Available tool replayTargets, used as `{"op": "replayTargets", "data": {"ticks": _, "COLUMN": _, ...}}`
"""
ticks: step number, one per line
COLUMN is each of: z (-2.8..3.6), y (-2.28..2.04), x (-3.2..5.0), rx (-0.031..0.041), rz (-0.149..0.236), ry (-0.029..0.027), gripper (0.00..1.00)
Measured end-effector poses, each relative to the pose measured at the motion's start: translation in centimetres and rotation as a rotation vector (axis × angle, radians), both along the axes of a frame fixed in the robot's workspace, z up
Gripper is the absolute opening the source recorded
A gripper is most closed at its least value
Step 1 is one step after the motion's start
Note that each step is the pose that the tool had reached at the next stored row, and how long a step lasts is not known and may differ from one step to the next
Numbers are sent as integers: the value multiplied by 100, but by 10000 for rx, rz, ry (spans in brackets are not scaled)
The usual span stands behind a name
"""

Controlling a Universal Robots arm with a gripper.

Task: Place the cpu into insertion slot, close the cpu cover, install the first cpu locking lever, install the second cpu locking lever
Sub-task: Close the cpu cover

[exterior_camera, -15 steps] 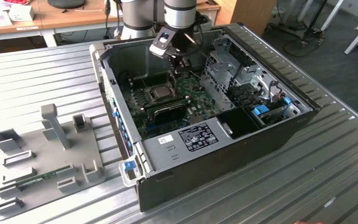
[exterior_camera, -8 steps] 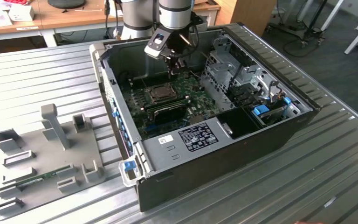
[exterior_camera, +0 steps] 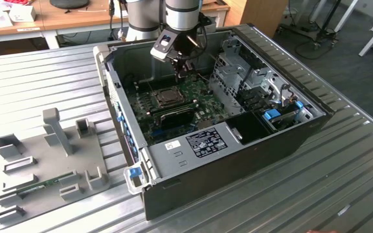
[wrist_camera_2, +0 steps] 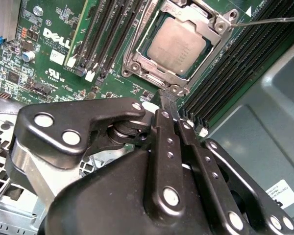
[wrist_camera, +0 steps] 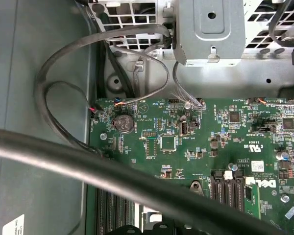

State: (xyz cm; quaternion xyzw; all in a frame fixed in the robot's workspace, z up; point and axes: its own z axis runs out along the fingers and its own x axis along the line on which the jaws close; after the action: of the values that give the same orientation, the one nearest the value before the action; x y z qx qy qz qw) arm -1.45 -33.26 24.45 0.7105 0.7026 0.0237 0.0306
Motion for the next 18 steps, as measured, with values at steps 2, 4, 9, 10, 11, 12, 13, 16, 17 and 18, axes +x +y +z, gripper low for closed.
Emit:
{"op": "replayTargets", "data": {"ticks": 2, "z": -1, "y": 0, "x": 0, "rx": 1, "rz": 135, "ry": 0, "gripper": 10}}
{"op": "replayTargets", "data": {"ticks": 4, "z": -2, "y": 0, "x": 0, "rx": 2, "rz": 380, "ry": -1, "gripper": 10}}
{"op": "replayTargets", "data": {"ticks": 9, "z": -7, "y": 0, "x": 0, "rx": 1, "rz": 1232, "ry": -1, "gripper": 10}}
{"op": "replayTargets", "data": {"ticks": 10, "z": -8, "y": 0, "x": 0, "rx": 1, "rz": 1411, "ry": 0, "gripper": 10}}
{"op": "replayTargets", "data": {"ticks": 11, "z": -9, "y": 0, "x": 0, "rx": 1, "rz": 1592, "ry": 0, "gripper": 10}}
{"op": "replayTargets", "data": {"ticks": 12, "z": -10, "y": 0, "x": 0, "rx": 1, "rz": 1771, "ry": 1, "gripper": 10}}
{"op": "replayTargets", "data": {"ticks": 13, "z": -11, "y": 0, "x": 0, "rx": 1, "rz": 1952, "ry": 0, "gripper": 10}}
{"op": "replayTargets", "data": {"ticks": 16, "z": -14, "y": 0, "x": 0, "rx": 1, "rz": 2502, "ry": 0, "gripper": 10}}
{"op": "replayTargets", "data": {"ticks": 17, "z": -15, "y": 0, "x": 0, "rx": 1, "rz": 2681, "ry": 0, "gripper": 10}}
{"op": "replayTargets", "data": {"ticks": 18, "z": -16, "y": 0, "x": 0, "rx": 1, "rz": 2867, "ry": 0, "gripper": 10}}
